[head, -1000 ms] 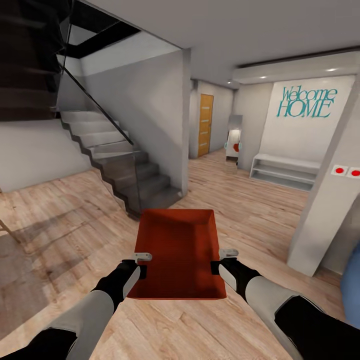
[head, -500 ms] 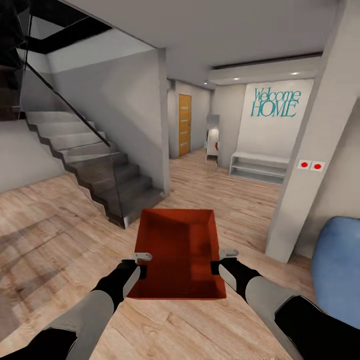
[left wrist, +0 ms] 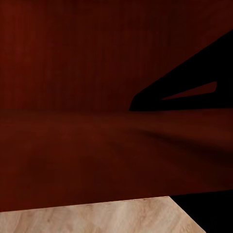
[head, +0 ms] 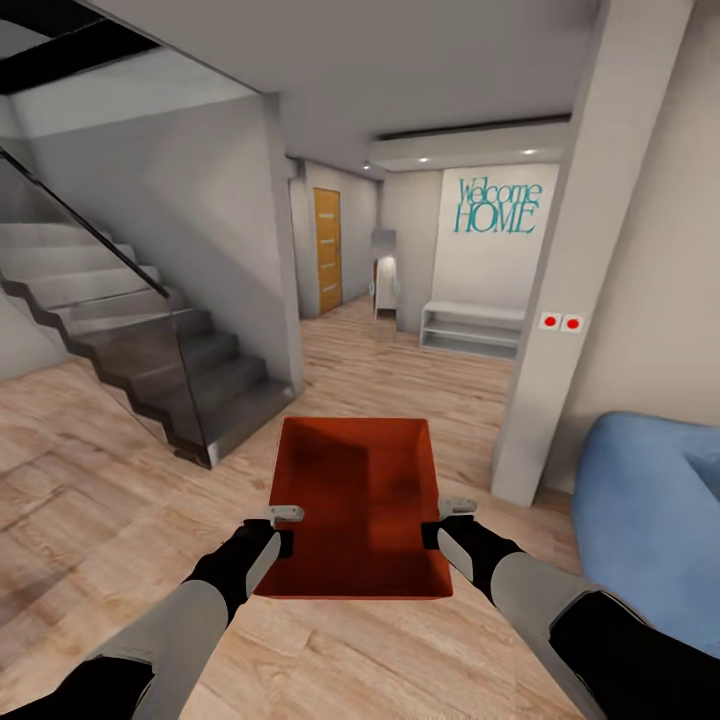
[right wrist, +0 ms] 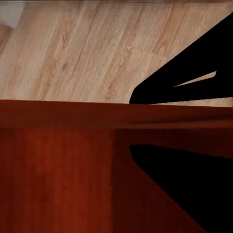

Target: Move the two storage containers from the living room to the garage. In the garage, place one container on the floor and stack the other container on top of it (either order is fine).

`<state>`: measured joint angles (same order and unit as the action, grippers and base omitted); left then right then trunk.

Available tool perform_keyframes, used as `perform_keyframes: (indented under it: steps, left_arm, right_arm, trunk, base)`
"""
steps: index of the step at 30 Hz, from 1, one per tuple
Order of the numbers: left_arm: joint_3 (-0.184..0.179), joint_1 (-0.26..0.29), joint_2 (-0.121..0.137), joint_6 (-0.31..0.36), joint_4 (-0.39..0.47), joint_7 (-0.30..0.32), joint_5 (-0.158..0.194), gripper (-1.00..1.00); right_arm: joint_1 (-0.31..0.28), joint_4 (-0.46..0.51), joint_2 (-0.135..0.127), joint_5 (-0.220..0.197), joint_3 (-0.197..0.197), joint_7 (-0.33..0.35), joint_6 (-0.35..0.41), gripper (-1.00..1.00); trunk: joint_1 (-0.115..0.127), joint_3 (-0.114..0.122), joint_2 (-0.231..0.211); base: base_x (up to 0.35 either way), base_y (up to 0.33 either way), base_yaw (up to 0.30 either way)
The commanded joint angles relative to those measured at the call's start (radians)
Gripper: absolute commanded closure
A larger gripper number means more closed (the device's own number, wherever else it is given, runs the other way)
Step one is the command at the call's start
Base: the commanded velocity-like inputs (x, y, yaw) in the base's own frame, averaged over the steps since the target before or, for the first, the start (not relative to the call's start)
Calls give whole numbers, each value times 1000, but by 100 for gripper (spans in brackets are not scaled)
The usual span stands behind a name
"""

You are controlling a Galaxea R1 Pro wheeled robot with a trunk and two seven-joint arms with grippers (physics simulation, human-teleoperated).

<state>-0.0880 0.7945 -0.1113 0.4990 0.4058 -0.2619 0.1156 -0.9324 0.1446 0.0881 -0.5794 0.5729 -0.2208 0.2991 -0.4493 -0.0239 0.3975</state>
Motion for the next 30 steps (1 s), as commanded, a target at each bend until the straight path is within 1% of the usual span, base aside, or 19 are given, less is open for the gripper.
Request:
perform_keyframes:
  steps: [1,9,11,30]
  left_arm:
    - [-15,0,9,7,-19,-11,12,100]
    - [-15,0,8,7,-19,-11,11,100]
    - [-15,0,8,7,-19,-11,11,100]
    - [-15,0,8,7,-19,-11,12,100]
  right_arm:
    - [-2,6,-1,3,-5,-6,5,100]
    - [-2,5,1,3,-5,-6,5,100]
    - [-2,5,0,3,-5,-6,5,100]
    - [-2,6,1,2,-6,-5,5,100]
  trunk:
    - [-1,-2,3]
    - [-1,-2,3]
    - [-1,-2,3]
    - [-1,-2,3]
  base:
    - [0,0,-270]
    - [0,0,-269]
    - [0,0,-141]
    - [0,0,-7]
